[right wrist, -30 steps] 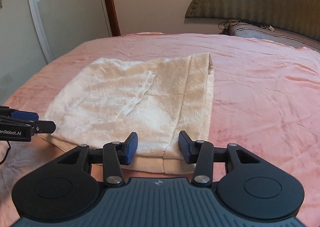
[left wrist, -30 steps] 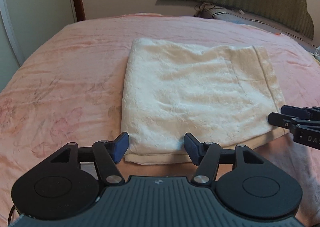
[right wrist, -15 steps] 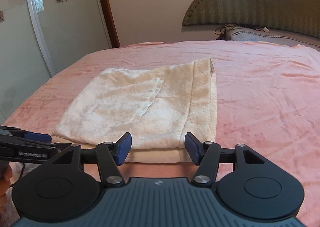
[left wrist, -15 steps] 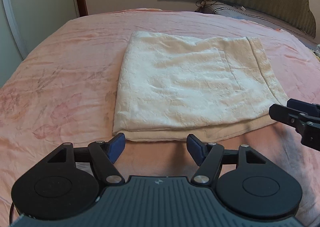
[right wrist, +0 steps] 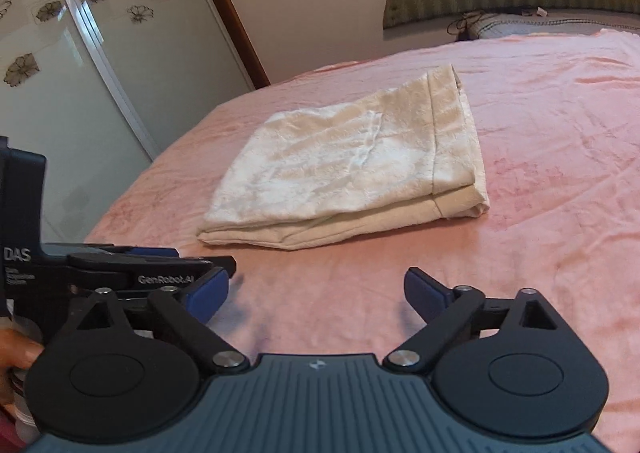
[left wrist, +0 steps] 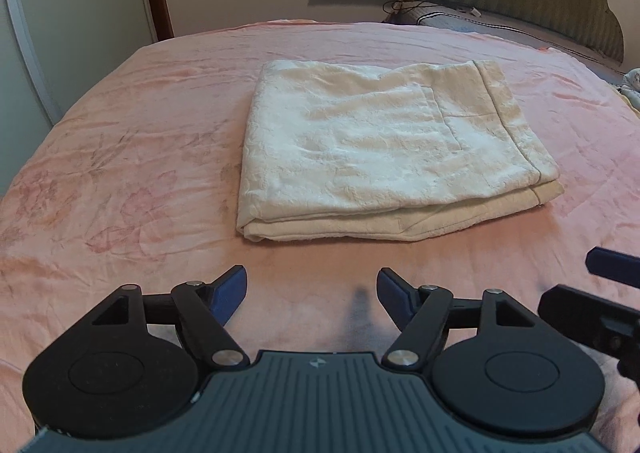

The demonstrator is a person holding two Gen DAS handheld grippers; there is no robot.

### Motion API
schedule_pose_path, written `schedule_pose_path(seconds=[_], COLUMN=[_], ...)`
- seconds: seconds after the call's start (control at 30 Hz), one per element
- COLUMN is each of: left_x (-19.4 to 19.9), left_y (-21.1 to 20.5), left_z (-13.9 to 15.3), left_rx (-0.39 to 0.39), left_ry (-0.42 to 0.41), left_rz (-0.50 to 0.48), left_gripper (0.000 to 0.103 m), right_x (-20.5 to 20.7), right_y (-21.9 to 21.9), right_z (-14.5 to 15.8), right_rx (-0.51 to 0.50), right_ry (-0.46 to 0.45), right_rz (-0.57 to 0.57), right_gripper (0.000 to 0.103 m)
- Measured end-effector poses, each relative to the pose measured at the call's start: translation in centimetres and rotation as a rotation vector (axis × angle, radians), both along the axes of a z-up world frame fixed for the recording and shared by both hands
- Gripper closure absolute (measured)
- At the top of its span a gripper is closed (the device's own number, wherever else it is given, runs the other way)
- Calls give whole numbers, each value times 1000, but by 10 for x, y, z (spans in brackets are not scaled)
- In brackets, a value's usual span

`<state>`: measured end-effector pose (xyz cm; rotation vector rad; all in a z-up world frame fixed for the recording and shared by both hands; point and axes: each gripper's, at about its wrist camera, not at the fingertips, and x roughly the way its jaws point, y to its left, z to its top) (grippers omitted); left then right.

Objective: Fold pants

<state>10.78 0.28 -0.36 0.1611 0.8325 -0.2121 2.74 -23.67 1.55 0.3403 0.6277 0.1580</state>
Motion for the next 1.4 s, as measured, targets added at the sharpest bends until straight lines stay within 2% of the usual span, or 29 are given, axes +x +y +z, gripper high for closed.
schedule_pose_path(seconds=[0.17,0.5,0.77,1.03,1.4], left_x=[-7,-14,-16,-15,-15], left_y=[6,5,2,5,4], left_z=[-7,-17,-23,-28,-32], left_rx=[-17,-6,9,-22,-3], left_ry=[37,59,38,36,10], left_rz=[22,34,44,60,48], left_gripper=[26,25,12,8,3], right_x=[-6,-4,-7,-5,-4], right_y=[20,29,20,21,15], right_z=[13,-8,-14,-17,-24], right_rx=[-126,-209,-196,-195,-183], right_ry=[-18,44,58,61,78], right_rz=[-29,-56,-85,-82,-114], right_gripper=[2,1,1,1,1])
